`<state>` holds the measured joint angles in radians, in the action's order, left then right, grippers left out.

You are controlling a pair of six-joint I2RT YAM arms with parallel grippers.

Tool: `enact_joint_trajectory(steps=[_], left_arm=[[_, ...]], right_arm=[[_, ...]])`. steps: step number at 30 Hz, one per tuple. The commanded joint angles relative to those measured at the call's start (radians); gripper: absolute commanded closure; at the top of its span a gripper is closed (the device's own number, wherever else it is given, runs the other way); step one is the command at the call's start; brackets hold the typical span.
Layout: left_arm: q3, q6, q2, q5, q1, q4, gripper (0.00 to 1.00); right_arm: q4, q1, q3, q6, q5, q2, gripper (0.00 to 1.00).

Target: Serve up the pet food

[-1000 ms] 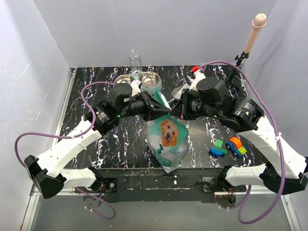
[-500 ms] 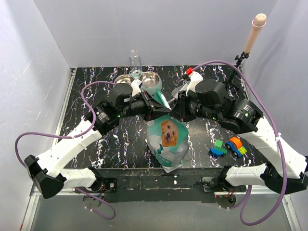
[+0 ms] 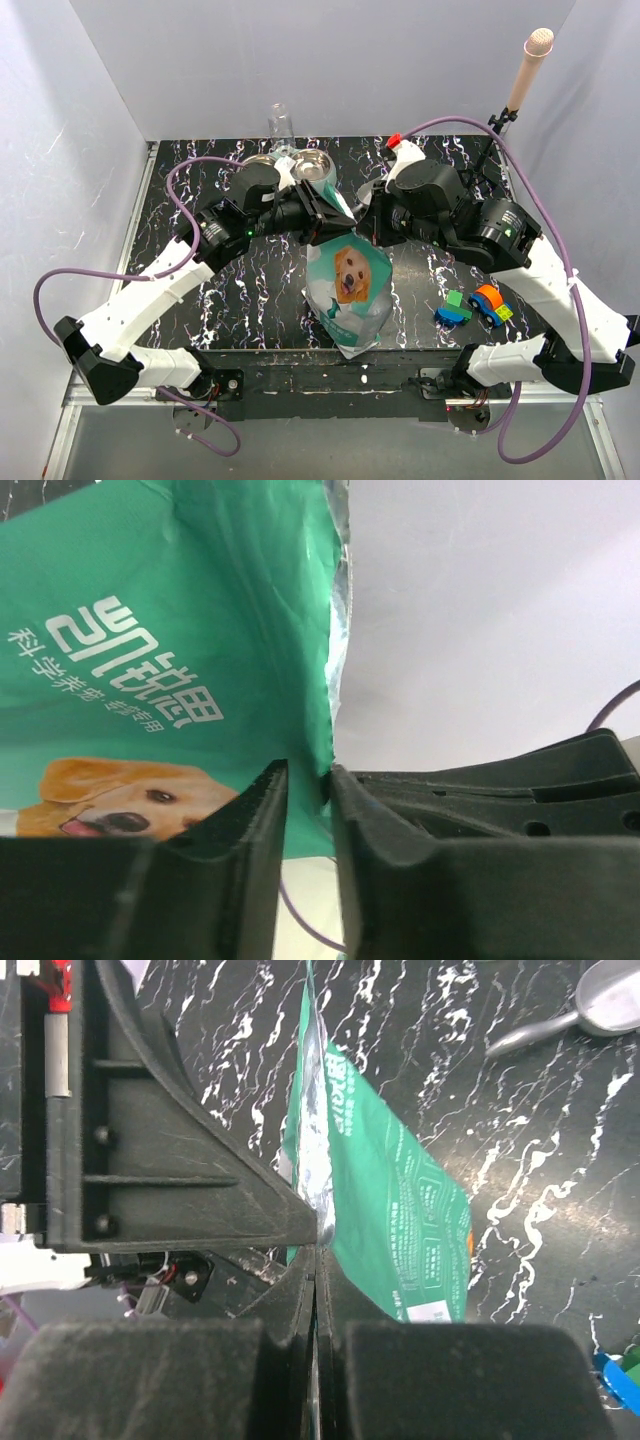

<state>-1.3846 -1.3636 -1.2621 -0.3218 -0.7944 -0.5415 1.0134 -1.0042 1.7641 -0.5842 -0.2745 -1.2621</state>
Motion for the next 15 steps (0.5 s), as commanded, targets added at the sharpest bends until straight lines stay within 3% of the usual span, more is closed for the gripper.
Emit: enact_joint_trajectory(steps=[1, 4, 9, 13, 15], left_arm=[[-0.038, 0.012, 0.079, -0.019, -0.003, 0.074, 0.67], [-0.013, -0.005, 0.093, -0.014, -0.003, 0.077, 0.62], [-0.001, -0.031, 0.073, -0.042, -0.003, 0.078, 0.63], [-0.01, -0.037, 0.041, -0.079, -0.003, 0.081, 0.72], [-0.008, -0.035, 0.056, -0.065, -0.002, 0.078, 0.68]], right_arm=[[0.042, 0.013, 0.04, 0.036, -0.114, -0.028, 0.99], [-0.028, 0.013, 0.003, 0.032, -0.071, 0.003, 0.99], [-0.042, 0.013, -0.005, 0.006, -0.043, 0.0, 0.99], [-0.045, 0.013, -0.012, -0.008, -0.042, 0.007, 0.99], [-0.044, 0.013, -0.006, -0.006, -0.04, 0.01, 0.99]])
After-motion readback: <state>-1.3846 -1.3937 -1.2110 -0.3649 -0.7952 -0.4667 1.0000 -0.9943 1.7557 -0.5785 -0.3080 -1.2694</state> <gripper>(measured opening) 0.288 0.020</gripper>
